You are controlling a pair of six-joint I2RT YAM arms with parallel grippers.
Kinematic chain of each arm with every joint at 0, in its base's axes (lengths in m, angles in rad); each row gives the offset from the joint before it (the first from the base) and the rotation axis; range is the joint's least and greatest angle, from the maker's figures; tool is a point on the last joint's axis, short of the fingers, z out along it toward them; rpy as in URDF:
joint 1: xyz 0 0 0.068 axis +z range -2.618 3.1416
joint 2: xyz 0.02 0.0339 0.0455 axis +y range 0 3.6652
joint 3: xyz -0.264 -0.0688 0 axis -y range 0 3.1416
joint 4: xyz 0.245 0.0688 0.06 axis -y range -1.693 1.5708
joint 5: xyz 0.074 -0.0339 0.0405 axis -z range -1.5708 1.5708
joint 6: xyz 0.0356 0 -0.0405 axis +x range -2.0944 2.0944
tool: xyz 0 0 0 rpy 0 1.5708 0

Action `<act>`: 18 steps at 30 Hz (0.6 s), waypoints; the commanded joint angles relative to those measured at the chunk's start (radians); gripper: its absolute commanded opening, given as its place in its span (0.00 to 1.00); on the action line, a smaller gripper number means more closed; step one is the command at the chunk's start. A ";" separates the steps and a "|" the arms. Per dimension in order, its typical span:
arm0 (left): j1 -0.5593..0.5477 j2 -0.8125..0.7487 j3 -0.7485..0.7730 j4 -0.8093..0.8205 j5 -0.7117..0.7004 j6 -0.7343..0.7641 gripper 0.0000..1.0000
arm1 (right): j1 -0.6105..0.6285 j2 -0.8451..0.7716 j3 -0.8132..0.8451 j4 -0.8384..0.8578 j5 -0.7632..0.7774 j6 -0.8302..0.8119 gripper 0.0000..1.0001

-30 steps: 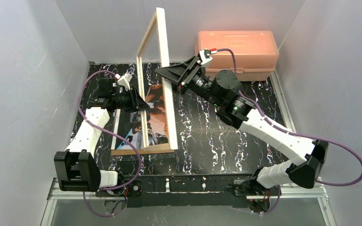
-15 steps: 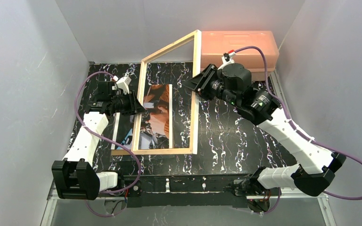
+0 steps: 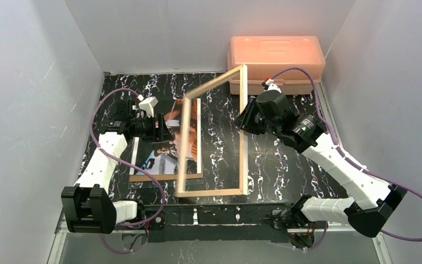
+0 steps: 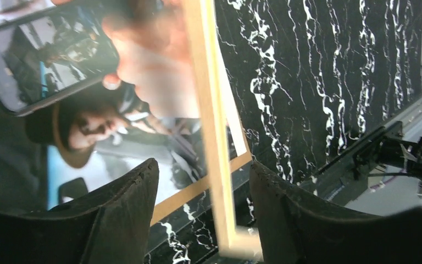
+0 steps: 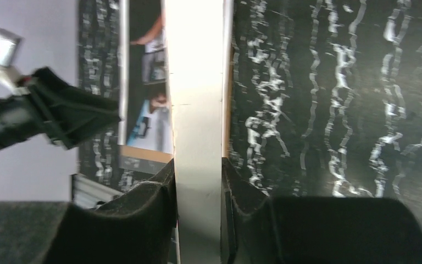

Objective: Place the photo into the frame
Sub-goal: Turn over the photo frame at the center of the board.

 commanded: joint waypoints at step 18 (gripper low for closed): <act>0.002 0.120 0.103 -0.146 -0.131 0.184 0.63 | -0.216 -0.151 -0.208 0.087 0.012 -0.260 0.01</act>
